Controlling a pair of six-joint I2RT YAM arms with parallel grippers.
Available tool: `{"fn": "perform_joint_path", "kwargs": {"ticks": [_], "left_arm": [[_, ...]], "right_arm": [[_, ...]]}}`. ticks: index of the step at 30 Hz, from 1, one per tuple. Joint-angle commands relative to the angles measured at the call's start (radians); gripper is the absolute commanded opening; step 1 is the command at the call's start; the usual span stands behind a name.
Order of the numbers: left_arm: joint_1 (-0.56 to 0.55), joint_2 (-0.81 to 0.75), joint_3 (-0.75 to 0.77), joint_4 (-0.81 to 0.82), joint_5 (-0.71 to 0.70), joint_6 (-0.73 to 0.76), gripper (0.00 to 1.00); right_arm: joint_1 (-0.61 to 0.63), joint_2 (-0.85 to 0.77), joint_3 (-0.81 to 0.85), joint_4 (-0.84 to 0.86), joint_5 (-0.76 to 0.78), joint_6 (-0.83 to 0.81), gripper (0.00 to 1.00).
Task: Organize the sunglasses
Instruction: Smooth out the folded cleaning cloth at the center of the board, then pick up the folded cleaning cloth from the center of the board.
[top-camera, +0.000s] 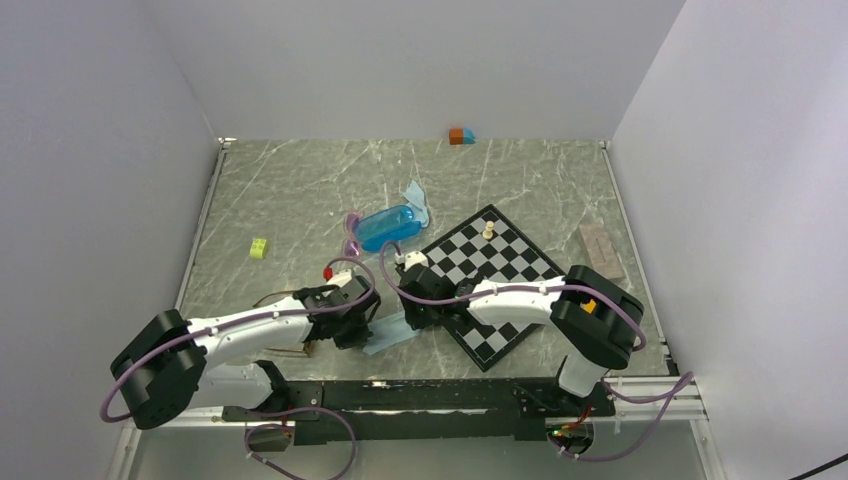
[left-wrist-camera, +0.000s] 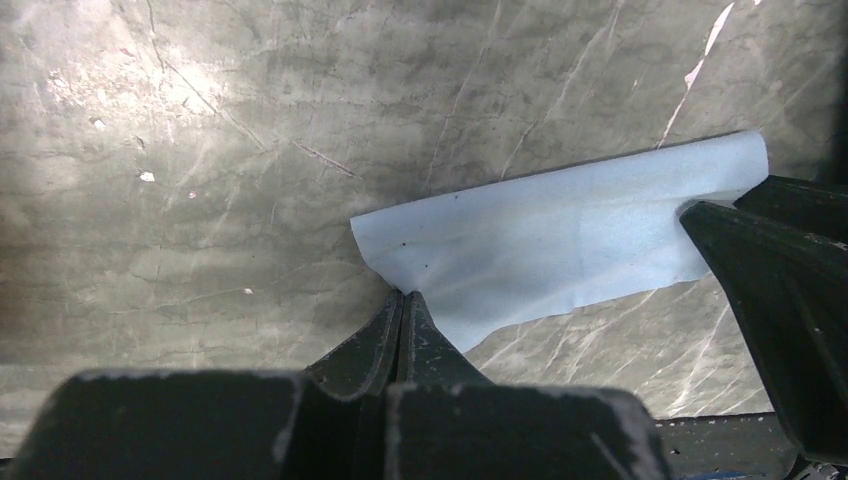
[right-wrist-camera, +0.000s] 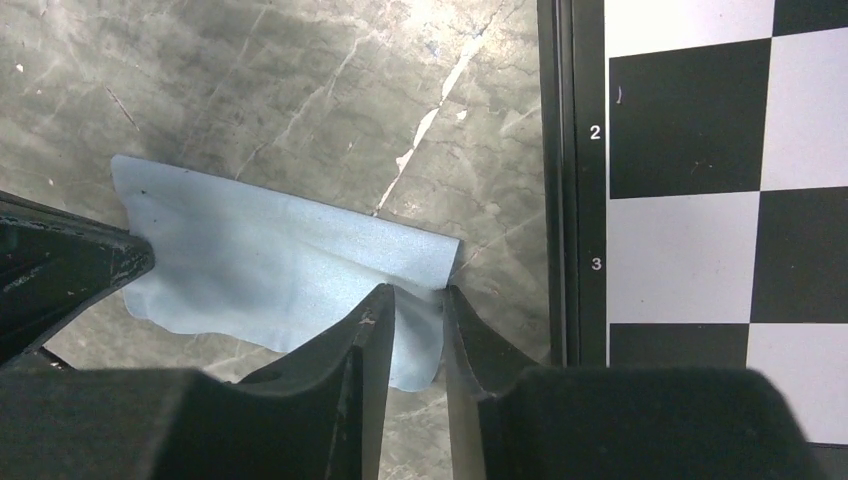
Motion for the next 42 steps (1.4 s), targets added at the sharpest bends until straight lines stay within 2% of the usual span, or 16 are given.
{"fn": "perform_joint_path", "kwargs": {"ticks": [1, 6, 16, 20, 23, 25, 26, 31, 37, 42], "left_arm": [[-0.001, 0.000, -0.039, -0.052, -0.030, -0.059, 0.00], [-0.001, -0.013, -0.043, -0.036, -0.030, -0.071, 0.00], [-0.001, -0.030, -0.057, -0.011, -0.012, -0.072, 0.00], [-0.001, -0.019, -0.051, -0.010, -0.006, -0.066, 0.00], [-0.002, -0.022, -0.048, -0.004, -0.008, -0.065, 0.00], [-0.002, -0.026, -0.043, -0.004, -0.012, -0.064, 0.00], [-0.002, -0.028, -0.036, -0.009, -0.018, -0.066, 0.00], [-0.002, -0.054, 0.021, -0.071, -0.065, -0.057, 0.00], [0.005, -0.107, 0.115, -0.128, -0.156, -0.026, 0.00], [0.060, -0.100, 0.206, -0.126, -0.191, 0.049, 0.00]], "right_arm": [[0.002, 0.000, 0.019, -0.037, -0.007, 0.012, 0.25], [0.015, -0.008, 0.020, -0.056, -0.026, 0.010, 0.23], [0.041, 0.002, 0.038, -0.139, 0.058, 0.060, 0.28], [0.054, 0.034, 0.056, -0.139, 0.058, 0.061, 0.23], [0.060, 0.047, 0.079, -0.140, 0.074, 0.057, 0.14], [0.062, 0.042, 0.075, -0.114, 0.065, 0.046, 0.01], [0.062, 0.035, 0.071, -0.100, 0.065, 0.042, 0.00], [0.062, -0.017, 0.088, -0.070, 0.086, 0.000, 0.00], [0.058, -0.040, 0.197, -0.137, 0.147, -0.083, 0.00], [0.019, -0.049, 0.283, -0.168, 0.170, -0.154, 0.00]]}}
